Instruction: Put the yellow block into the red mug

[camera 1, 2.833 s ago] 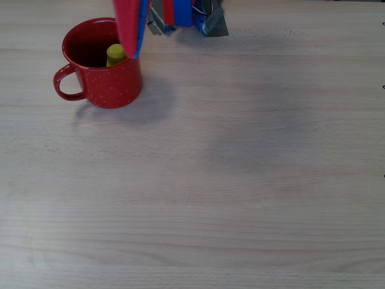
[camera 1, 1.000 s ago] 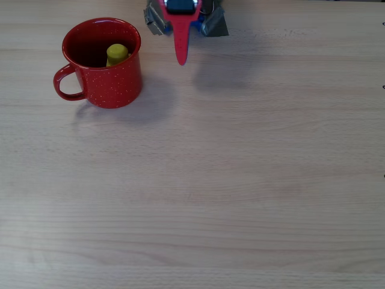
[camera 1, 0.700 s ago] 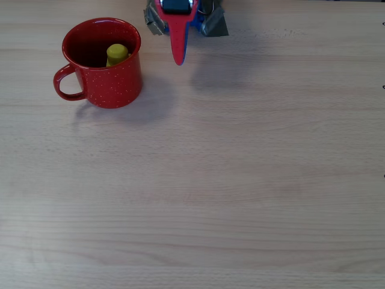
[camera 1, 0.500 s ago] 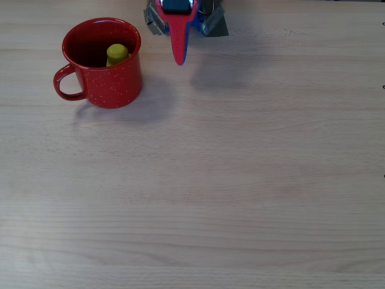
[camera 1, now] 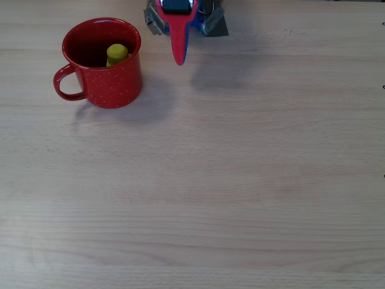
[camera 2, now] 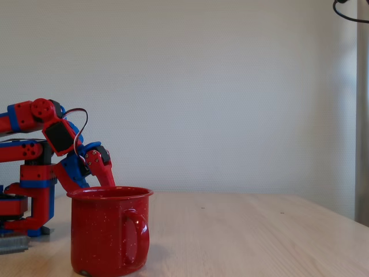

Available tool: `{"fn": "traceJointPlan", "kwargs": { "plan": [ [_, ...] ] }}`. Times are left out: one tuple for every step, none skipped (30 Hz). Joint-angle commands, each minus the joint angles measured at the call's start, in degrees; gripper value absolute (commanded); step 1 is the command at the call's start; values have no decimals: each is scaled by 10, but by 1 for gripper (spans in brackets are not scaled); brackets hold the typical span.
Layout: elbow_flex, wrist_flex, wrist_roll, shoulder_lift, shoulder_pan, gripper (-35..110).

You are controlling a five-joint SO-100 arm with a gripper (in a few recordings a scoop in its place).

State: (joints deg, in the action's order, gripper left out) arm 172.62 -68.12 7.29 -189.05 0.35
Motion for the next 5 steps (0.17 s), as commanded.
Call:
{"fn": "traceJointPlan", "kwargs": {
  "plan": [
    [-15,6,9,-4,13,0],
    [-15,6,9,-4,13,0],
    [-15,6,9,-4,13,0],
    [-15,6,9,-4,13,0],
    [-15,6,9,-4,13,0]
  ]
}}
